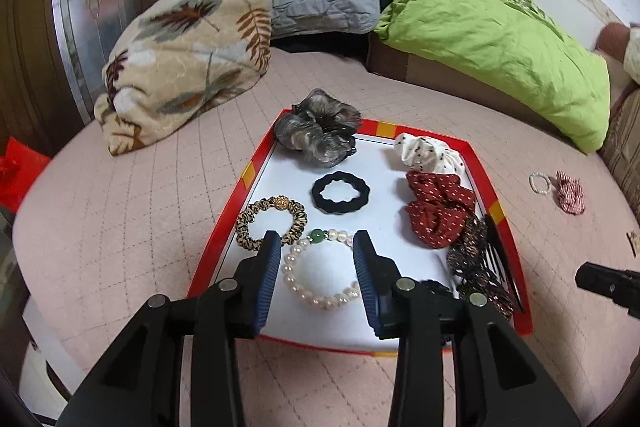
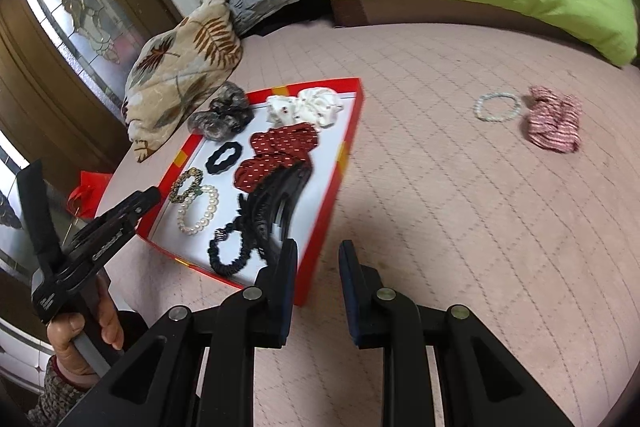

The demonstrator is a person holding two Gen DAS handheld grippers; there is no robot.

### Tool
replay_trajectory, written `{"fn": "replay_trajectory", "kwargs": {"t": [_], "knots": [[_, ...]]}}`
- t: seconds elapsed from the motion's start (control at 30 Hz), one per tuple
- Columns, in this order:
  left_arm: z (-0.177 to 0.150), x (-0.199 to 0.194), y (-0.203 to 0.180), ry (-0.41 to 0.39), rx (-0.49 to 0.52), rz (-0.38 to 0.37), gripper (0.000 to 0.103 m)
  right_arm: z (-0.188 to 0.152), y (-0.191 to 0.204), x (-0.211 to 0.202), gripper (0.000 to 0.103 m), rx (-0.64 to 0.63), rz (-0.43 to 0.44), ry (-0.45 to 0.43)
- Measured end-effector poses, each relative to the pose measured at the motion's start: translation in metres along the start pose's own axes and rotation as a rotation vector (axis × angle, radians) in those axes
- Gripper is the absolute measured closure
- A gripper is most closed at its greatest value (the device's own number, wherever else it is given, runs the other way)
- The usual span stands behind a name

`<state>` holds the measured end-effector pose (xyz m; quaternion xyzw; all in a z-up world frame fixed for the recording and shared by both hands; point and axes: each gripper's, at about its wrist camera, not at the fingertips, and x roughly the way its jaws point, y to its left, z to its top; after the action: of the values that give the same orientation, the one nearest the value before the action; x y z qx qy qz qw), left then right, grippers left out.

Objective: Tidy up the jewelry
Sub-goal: 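Open the left tool to release the pearl bracelet in the tray, then move both tools back toward the pink plaid scrunchie and jade bead bracelet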

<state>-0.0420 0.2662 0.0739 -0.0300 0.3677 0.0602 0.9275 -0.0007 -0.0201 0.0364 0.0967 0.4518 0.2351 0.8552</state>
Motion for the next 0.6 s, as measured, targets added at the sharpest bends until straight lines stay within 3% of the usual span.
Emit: {"fn": "replay_trajectory", "kwargs": {"t": [0.6], "knots": [[-0.002, -0.039, -0.048, 0.021, 0.085, -0.001, 0.067, -0.037, -0.064, -0.038, 0.08, 0.102, -0.021, -0.023]]}}
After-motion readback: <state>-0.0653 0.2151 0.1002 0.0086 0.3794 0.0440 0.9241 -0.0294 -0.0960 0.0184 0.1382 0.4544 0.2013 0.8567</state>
